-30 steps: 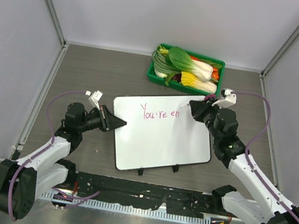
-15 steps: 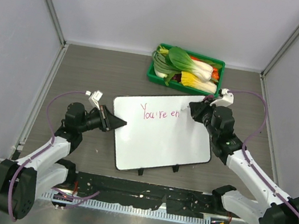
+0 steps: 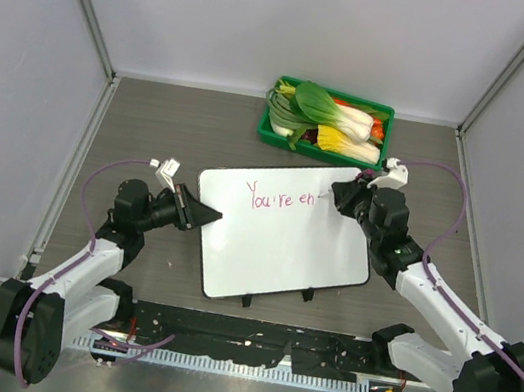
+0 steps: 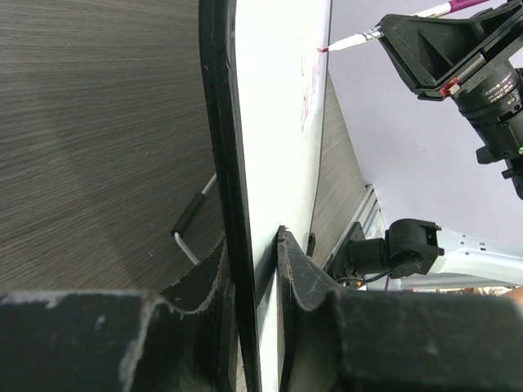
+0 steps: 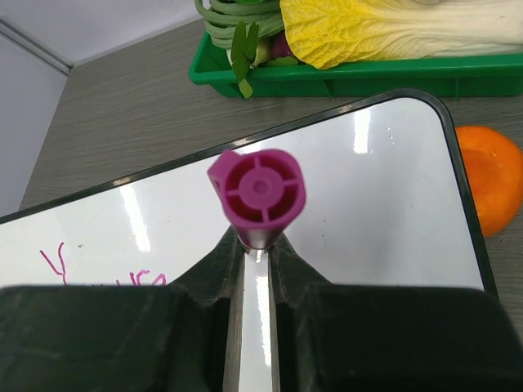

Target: Write a sentence on the whiteboard

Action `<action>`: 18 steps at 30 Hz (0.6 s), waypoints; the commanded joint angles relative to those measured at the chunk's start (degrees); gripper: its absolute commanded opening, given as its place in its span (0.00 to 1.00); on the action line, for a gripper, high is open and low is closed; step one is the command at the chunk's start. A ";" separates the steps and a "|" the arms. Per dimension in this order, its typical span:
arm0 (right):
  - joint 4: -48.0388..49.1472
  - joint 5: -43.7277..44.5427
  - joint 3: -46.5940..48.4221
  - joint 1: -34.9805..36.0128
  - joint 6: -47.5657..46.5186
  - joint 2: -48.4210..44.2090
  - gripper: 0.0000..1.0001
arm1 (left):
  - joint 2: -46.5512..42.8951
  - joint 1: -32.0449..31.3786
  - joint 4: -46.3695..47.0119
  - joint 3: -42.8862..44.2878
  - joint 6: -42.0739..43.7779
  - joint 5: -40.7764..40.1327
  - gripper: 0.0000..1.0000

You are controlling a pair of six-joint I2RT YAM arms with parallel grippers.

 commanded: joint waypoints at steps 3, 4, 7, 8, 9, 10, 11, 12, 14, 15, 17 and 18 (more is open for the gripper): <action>2.74 -1.90 -0.48 -0.36 -0.86 0.08 0.01 | 0.80 0.13 -6.23 -0.50 11.80 -8.36 0.00; 2.74 -2.43 -0.66 -0.19 -0.95 0.09 0.01 | 0.72 0.13 -6.23 -0.50 11.80 -8.36 0.00; 2.30 -3.22 -1.18 -0.36 -0.95 -0.18 0.01 | 0.80 0.13 -6.23 -0.50 11.89 -8.36 0.00; 2.13 -3.49 -1.27 -0.28 -1.04 -0.44 0.01 | 0.72 0.04 -6.23 -0.50 11.89 -8.36 0.00; 1.95 -3.49 -1.53 -0.27 -0.95 -0.53 0.01 | 0.72 0.04 -6.23 -0.50 11.80 -8.36 0.00; 1.69 -3.75 -1.62 -0.36 -0.95 -0.70 0.01 | 0.80 0.04 -6.23 -0.50 11.89 -8.36 0.00; 1.51 -3.84 -1.89 -0.28 -0.95 -0.88 0.01 | 0.63 0.04 -6.23 -0.50 11.89 -8.36 0.00; 1.25 -4.01 -2.06 -0.27 -1.04 -1.23 0.01 | 0.80 0.04 -6.23 -0.59 11.89 -8.45 0.00; 0.64 -3.93 -2.41 -0.28 -1.30 -1.58 0.01 | 0.80 0.04 -6.23 -0.50 11.89 -8.36 0.00; 0.46 -3.84 -2.76 -0.27 -1.30 -1.85 0.01 | 0.72 0.04 -6.23 -0.50 11.80 -8.36 0.00; 0.02 -3.23 -3.20 -0.19 -1.30 -2.37 0.01 | 0.72 0.04 -6.23 -0.50 11.89 -8.45 0.00; -0.24 -3.14 -3.29 -0.27 -1.30 -2.64 0.01 | 0.72 0.04 -6.23 -0.50 11.80 -8.45 0.00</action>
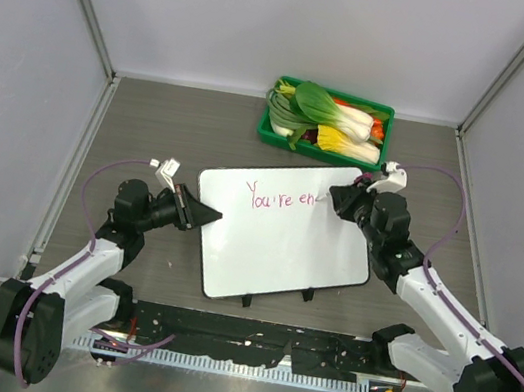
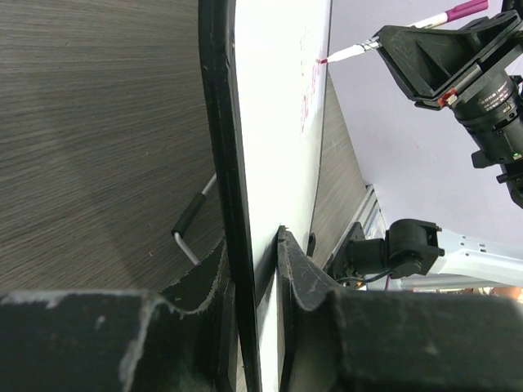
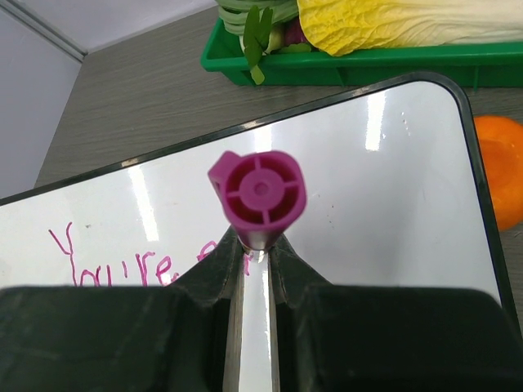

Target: Write a sentence on the whiteboard

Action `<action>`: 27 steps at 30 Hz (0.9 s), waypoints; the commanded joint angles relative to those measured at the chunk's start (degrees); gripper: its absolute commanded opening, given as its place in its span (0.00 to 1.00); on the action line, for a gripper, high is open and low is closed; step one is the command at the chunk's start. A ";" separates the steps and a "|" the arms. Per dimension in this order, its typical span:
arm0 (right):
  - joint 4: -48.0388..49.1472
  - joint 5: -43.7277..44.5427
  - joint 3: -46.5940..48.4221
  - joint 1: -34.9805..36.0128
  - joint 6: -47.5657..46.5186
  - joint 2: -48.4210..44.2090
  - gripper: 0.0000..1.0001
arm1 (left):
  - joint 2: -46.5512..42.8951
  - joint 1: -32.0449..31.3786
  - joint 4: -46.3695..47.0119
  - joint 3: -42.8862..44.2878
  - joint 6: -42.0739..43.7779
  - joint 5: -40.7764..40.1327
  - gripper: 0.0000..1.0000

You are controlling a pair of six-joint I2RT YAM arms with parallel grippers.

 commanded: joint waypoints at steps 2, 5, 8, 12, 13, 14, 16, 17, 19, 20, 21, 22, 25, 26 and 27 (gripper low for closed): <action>-1.80 1.15 -1.79 -0.01 -1.37 -1.66 0.01 | 0.80 0.00 -6.21 -0.52 11.89 -8.36 0.00; -1.98 2.03 -1.70 0.07 -1.54 -1.48 0.01 | 0.80 0.09 -6.21 -0.52 11.80 -8.19 0.00; -2.15 3.52 -1.18 -0.01 -1.54 -1.13 0.01 | 0.63 0.09 -6.30 -0.52 11.80 -8.36 0.00; -2.15 5.19 -0.39 -0.10 -1.28 -0.25 0.01 | 0.72 0.00 -6.30 -0.52 11.89 -8.36 0.00; -2.15 5.37 -0.21 -0.10 -1.28 0.01 0.01 | 0.72 -0.09 -6.30 -0.52 11.89 -8.36 0.00; -2.24 5.81 0.23 -0.19 -1.28 0.01 0.01 | 0.63 0.00 -6.30 -0.52 11.89 -8.36 0.00; -1.89 6.25 0.58 -0.19 -1.19 0.10 0.01 | 0.72 -0.09 -6.30 -0.52 11.80 -8.36 0.00; -1.54 6.25 0.76 -0.10 -1.11 0.10 0.01 | 0.72 0.00 -6.30 -0.52 11.80 -8.36 0.00; -1.10 5.90 1.37 -0.19 -0.93 0.54 0.01 | 0.72 0.00 -6.30 -0.52 11.89 -8.36 0.00; -0.92 5.81 1.81 -0.28 -0.93 0.71 0.01 | 0.72 -0.09 -6.30 -0.52 11.89 -8.36 0.00; -0.92 5.72 2.08 -0.19 -0.93 1.06 0.01 | 0.72 0.00 -6.30 -0.52 11.89 -8.36 0.00; -0.83 5.37 2.51 -0.10 -0.76 1.24 0.01 | 0.72 0.00 -6.30 -0.52 11.89 -8.45 0.00; -0.05 5.02 2.87 -0.28 -0.40 1.60 0.01 | 0.63 0.00 -6.21 -0.52 11.89 -8.36 0.00; 0.04 4.76 3.04 -0.19 -0.32 1.68 0.01 | 0.72 0.00 -6.21 -0.52 11.89 -8.36 0.00; 0.13 4.67 3.13 -0.28 -0.31 1.68 0.01 | 0.80 -0.09 -6.21 -0.52 11.89 -8.36 0.00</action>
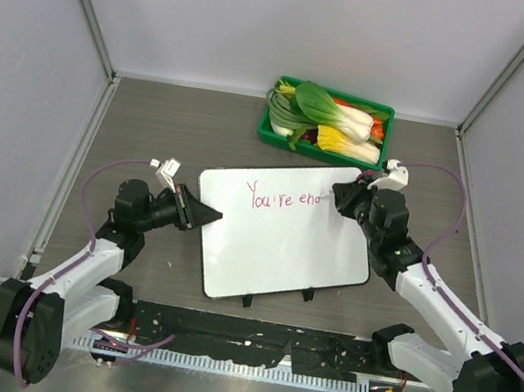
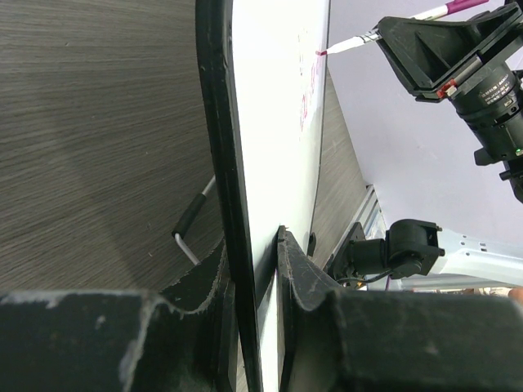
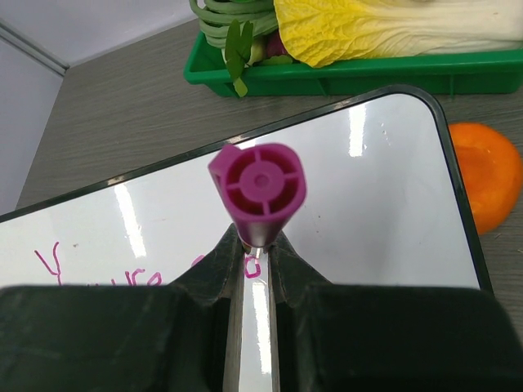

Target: Write a sentence on the whiteboard

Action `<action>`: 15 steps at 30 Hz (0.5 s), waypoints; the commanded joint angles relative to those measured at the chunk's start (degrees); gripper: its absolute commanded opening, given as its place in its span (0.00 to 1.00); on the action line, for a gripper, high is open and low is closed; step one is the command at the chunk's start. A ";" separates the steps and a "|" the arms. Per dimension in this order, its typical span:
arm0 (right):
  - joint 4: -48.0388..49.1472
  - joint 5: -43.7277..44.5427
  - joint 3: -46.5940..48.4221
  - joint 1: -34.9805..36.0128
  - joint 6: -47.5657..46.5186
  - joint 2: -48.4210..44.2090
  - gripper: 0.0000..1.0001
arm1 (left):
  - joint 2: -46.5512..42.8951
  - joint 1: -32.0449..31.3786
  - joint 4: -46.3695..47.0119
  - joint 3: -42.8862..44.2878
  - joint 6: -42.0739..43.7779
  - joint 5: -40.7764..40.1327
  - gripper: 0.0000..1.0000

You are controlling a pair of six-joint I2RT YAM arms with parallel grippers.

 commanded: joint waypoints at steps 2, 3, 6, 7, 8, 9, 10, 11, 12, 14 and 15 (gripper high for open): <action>0.92 0.41 2.35 -0.19 -0.25 0.79 0.01 | 0.72 0.15 -6.14 -0.57 11.89 -7.97 0.00; 1.01 0.14 2.35 -0.19 -0.25 0.96 0.01 | 0.80 0.15 -6.14 -0.65 11.89 -7.97 0.00; 1.36 -1.79 2.17 -0.19 0.02 0.96 0.01 | 0.81 0.15 -6.14 -0.57 11.89 -8.06 0.00; 1.36 -1.97 2.08 -0.19 0.19 0.70 0.01 | 0.72 0.15 -6.14 -0.57 11.89 -8.06 0.00; 1.45 -2.41 1.91 -0.19 0.19 0.61 0.01 | 0.72 0.15 -6.14 -0.57 11.89 -8.06 0.00; 1.28 -2.59 1.99 -0.28 0.28 0.18 0.01 | 0.80 0.15 -6.14 -0.57 11.89 -8.06 0.00; 1.27 -2.59 1.82 -0.19 0.45 -0.09 0.01 | 0.81 0.15 -6.14 -0.57 11.89 -8.06 0.00; 1.62 -2.76 1.73 -0.19 0.28 -0.79 0.01 | 0.72 0.06 -6.23 -0.57 11.89 -8.06 0.00; 1.89 -3.11 1.30 -0.28 0.45 -1.93 0.01 | 0.80 0.15 -6.23 -0.57 11.89 -8.06 0.00; 2.59 -3.72 0.94 -0.28 0.37 -3.33 0.01 | 0.72 0.15 -6.23 -0.57 11.89 -8.06 0.00; 2.68 -3.73 0.94 -0.36 0.63 -3.78 0.01 | 0.72 0.06 -6.23 -0.57 11.89 -8.23 0.00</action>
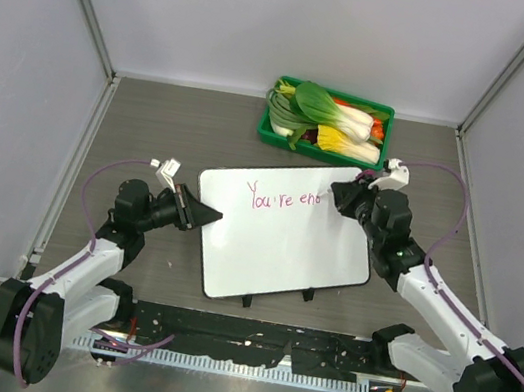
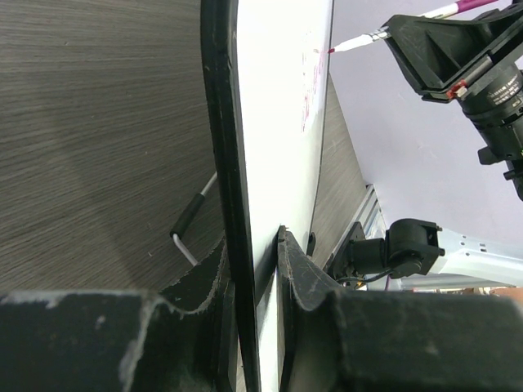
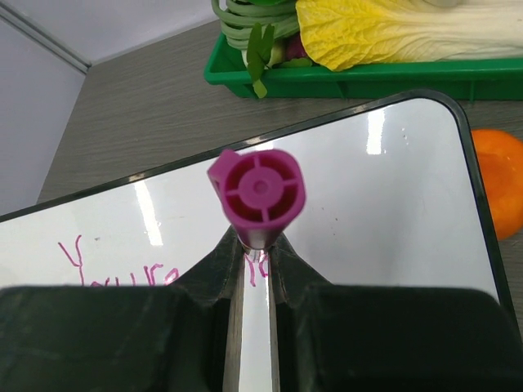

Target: Write a sentence on the whiteboard

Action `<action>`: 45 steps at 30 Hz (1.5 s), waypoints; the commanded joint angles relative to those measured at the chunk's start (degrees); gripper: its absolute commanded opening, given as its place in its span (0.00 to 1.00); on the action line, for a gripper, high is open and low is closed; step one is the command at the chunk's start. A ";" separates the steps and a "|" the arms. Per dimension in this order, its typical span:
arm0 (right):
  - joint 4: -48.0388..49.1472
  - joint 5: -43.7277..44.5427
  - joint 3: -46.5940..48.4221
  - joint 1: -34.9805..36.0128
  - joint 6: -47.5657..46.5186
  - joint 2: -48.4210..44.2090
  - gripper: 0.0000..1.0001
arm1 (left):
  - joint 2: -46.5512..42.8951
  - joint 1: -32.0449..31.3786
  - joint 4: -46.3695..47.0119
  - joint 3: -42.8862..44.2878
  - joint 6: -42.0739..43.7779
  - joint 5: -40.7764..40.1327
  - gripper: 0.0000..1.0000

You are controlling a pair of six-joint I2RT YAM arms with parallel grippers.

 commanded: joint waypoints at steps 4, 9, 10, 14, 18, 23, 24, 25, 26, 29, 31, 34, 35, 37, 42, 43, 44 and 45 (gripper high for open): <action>2.66 -0.06 0.35 -0.95 0.39 -4.66 0.01 | 0.72 0.09 -6.17 -0.48 11.80 -8.19 0.00; 2.83 0.92 0.00 -2.01 0.65 -3.88 0.01 | 0.54 0.17 -6.17 -0.57 11.89 -8.01 0.00; 2.83 1.00 0.00 -2.10 0.48 -3.35 0.01 | 0.54 0.17 -6.25 -0.57 11.89 -8.19 0.00; 3.36 1.09 -0.35 -2.54 0.57 -2.29 0.01 | 0.36 0.17 -6.34 -0.65 11.98 -8.36 0.00; 4.15 0.48 -0.62 -2.72 1.18 -1.33 0.01 | 0.54 0.17 -6.26 -0.57 11.98 -8.36 0.00; 4.85 0.12 -0.79 -2.80 1.27 -0.27 0.01 | 0.45 0.08 -6.34 -0.57 11.98 -8.28 0.00; 5.03 0.13 -0.88 -2.80 1.27 -0.27 0.01 | 0.45 0.09 -6.26 -0.57 11.98 -8.28 0.00; 5.12 0.21 -1.06 -2.89 1.36 -0.01 0.01 | 0.54 0.09 -6.34 -0.57 11.89 -8.28 0.00; 5.47 0.39 -1.23 -2.89 1.62 0.08 0.01 | 0.45 0.09 -6.34 -0.57 11.98 -8.28 0.00; 5.65 0.30 -1.50 -2.98 1.71 0.43 0.01 | 0.45 0.00 -6.26 -0.57 11.98 -8.28 0.00; 5.38 -0.14 -1.50 -3.07 1.71 0.70 0.00 | 0.54 0.09 -6.26 -0.57 11.98 -8.28 0.00; 5.03 -0.49 -2.02 -3.07 1.71 0.52 0.01 | 0.54 0.09 -6.26 -0.48 11.98 -8.28 0.00; 4.68 -0.66 -2.20 -3.07 1.71 0.43 0.01 | 0.63 0.09 -6.26 -0.48 11.98 -8.28 0.00; 4.24 -1.01 -2.46 -3.07 1.53 0.35 0.01 | 0.63 0.08 -6.26 -0.48 11.98 -8.28 0.00; 3.98 -1.81 -3.96 -3.07 1.53 -0.27 0.01 | 0.63 0.08 -6.26 -0.65 11.98 -8.28 0.00; 3.80 -2.07 -4.22 -2.98 1.62 -0.36 0.01 | 0.63 0.00 -6.26 -0.48 12.06 -8.28 0.00; 3.71 -2.25 -4.40 -3.07 1.71 -0.36 0.01 | 0.72 -0.09 -6.17 -0.48 11.98 -8.28 0.00; 3.80 -2.51 -4.66 -3.07 1.88 -0.44 0.01 | 0.63 0.00 -6.17 -0.48 12.06 -8.28 0.00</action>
